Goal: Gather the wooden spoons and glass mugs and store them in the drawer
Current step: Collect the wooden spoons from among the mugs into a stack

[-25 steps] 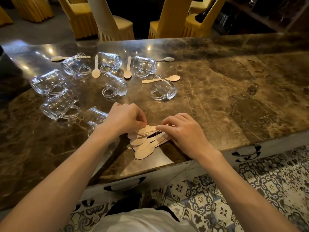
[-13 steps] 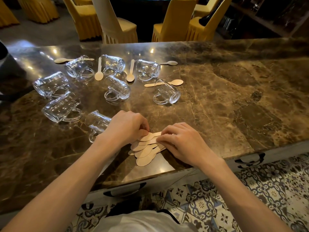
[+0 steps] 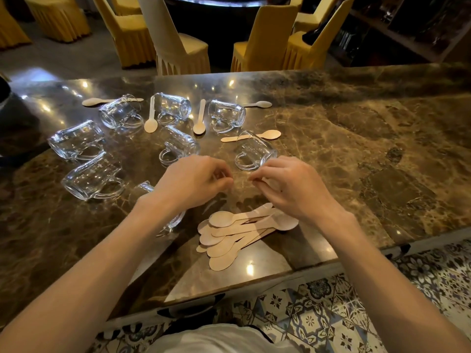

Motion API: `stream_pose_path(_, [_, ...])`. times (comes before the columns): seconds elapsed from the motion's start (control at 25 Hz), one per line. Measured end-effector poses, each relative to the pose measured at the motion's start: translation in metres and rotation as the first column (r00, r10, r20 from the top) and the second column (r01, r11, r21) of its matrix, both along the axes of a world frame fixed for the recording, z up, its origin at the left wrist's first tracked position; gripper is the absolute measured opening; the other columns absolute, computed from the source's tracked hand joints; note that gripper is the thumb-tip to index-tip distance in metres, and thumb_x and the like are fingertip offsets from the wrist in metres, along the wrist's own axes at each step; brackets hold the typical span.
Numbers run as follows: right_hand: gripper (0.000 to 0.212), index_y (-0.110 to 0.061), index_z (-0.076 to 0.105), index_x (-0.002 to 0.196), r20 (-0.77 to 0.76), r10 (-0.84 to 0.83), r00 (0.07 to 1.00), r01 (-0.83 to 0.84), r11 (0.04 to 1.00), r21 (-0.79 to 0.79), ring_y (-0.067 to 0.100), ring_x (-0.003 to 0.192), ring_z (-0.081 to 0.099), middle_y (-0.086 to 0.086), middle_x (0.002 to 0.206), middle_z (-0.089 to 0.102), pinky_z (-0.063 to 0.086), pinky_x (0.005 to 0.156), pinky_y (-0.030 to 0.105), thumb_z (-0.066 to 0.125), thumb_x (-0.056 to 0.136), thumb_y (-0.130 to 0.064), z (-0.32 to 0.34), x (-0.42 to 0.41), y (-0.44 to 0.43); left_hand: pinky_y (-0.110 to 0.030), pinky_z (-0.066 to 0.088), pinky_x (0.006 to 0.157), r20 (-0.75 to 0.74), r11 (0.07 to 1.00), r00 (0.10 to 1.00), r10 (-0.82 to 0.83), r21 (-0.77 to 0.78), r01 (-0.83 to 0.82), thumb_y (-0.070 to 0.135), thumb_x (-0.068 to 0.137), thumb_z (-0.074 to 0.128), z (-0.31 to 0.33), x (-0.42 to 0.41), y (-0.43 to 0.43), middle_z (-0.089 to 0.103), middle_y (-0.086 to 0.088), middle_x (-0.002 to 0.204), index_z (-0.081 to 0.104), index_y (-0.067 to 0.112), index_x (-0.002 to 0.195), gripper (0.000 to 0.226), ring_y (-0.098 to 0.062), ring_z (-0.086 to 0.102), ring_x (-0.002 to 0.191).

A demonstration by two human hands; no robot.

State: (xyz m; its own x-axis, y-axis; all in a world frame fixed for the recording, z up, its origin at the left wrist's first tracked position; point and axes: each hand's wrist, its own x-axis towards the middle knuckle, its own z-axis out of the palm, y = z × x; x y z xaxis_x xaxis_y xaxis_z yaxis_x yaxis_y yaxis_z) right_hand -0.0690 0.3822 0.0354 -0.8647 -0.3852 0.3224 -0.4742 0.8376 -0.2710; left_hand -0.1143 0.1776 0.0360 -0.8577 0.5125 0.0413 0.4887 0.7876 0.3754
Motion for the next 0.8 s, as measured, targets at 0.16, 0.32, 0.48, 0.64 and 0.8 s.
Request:
stream_pose_path(0.16, [0.015,-0.021,0.073,0.098,0.004,-0.062,0.998,0.062,0.996,-0.058,0.015,0.086,0.061,-0.005,0.093,0.07,0.049,0.075,0.032,0.065,0.086,-0.022,0.011,-0.024,0.006,-0.029,0.051,0.073,-0.098,0.994,0.992,0.075,0.082,-0.067,0.038,0.088,0.058,0.008,-0.026,-0.004,0.061,0.013,0.081,0.068,0.03,0.099,0.016,-0.009,0.057,0.077])
stream_pose_path(0.32, [0.015,-0.023,0.072,0.098,0.045,-0.112,0.993,0.114,0.992,-0.061,0.014,0.086,0.061,-0.005,0.094,0.07,0.052,0.073,0.037,0.061,0.088,-0.026,0.013,-0.053,0.012,-0.028,0.046,0.068,-0.157,0.981,0.971,0.179,0.1,-0.164,0.039,0.088,0.059,0.012,-0.06,-0.004,0.064,0.011,0.084,0.069,0.029,0.099,0.017,-0.01,0.056,0.077])
stream_pose_path(0.48, [0.016,-0.024,0.072,0.099,0.067,-0.155,0.986,0.159,0.986,-0.052,0.009,0.085,0.06,-0.007,0.097,0.07,0.053,0.076,0.034,0.062,0.088,-0.028,0.01,-0.083,0.016,-0.027,0.045,0.067,-0.159,0.97,0.957,0.243,0.015,-0.243,0.039,0.088,0.058,0.011,-0.092,-0.001,0.07,0.005,0.092,0.069,0.027,0.1,0.02,-0.012,0.054,0.075])
stream_pose_path(0.64, [0.014,-0.025,0.072,0.097,0.099,-0.181,0.978,0.186,0.982,-0.039,0.009,0.082,0.059,-0.008,0.094,0.069,0.05,0.075,0.031,0.062,0.087,-0.027,0.005,-0.113,0.022,-0.035,0.052,0.077,-0.073,0.948,0.946,0.316,-0.015,-0.318,0.034,0.089,0.058,0.007,-0.118,0.001,0.071,-0.004,0.099,0.069,0.02,0.101,0.021,-0.017,0.057,0.078])
stream_pose_path(0.8, [0.014,-0.028,0.071,0.098,0.162,-0.238,0.958,0.238,0.971,0.019,0.014,0.09,0.06,-0.007,0.098,0.068,0.049,0.077,0.032,0.06,0.088,-0.029,-0.006,-0.14,0.029,-0.039,0.053,0.082,-0.046,0.934,0.938,0.344,-0.091,-0.347,0.032,0.089,0.057,-0.003,-0.139,0.003,0.07,-0.01,0.1,0.069,0.013,0.102,0.026,-0.025,0.063,0.085])
